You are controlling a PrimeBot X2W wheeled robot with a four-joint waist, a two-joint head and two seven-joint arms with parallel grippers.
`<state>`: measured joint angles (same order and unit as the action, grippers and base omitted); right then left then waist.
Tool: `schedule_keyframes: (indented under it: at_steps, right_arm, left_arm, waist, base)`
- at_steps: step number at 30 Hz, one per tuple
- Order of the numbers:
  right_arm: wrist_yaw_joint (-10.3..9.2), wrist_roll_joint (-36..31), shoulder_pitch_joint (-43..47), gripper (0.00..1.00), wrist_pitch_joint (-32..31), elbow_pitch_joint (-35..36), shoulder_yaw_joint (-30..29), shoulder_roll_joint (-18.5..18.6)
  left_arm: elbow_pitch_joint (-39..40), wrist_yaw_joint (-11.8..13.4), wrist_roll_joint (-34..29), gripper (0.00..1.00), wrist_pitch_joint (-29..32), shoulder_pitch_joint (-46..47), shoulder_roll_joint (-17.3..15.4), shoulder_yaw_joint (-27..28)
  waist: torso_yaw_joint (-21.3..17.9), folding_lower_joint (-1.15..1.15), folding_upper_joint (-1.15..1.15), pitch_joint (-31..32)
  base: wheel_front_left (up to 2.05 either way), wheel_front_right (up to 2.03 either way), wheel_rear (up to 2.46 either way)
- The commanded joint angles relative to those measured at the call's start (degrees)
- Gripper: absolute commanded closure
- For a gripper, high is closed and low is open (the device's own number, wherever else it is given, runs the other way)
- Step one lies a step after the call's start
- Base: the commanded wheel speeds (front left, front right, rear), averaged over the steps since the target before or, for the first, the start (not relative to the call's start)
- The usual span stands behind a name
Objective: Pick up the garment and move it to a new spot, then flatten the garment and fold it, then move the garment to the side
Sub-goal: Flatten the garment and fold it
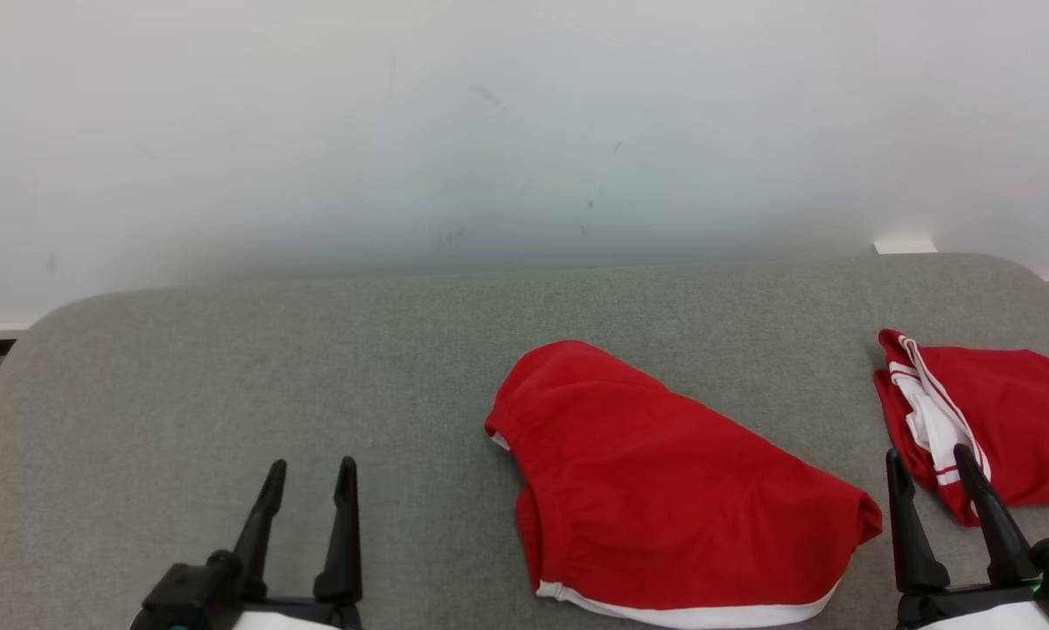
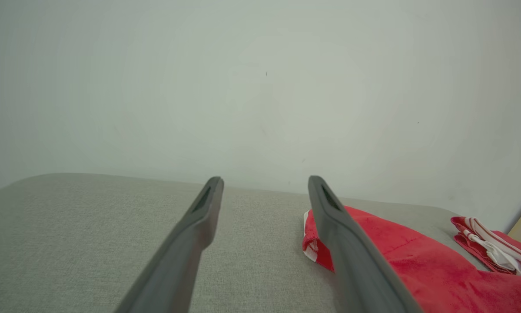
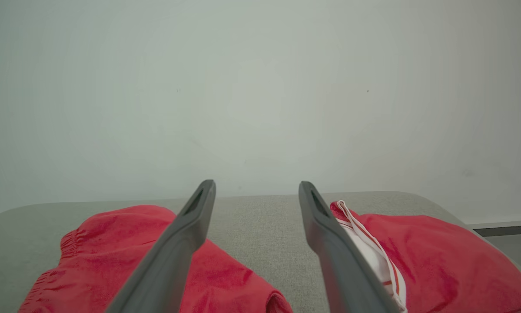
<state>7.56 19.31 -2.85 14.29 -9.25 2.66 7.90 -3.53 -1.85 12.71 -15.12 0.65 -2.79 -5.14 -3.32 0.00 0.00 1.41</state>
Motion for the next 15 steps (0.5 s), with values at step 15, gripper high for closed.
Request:
schedule_keyframes:
  at_steps: [15]
  right_arm:
    - [-0.16,1.2,-2.2,0.00,0.9,-1.8,3.6,1.0]
  left_arm:
    - [-17.8,-5.6,4.4,0.00,2.5,6.0,-4.0,-23.0]
  waist:
    - [-3.1,0.00,0.00,-1.0]
  base:
    - [0.00,0.00,0.00]
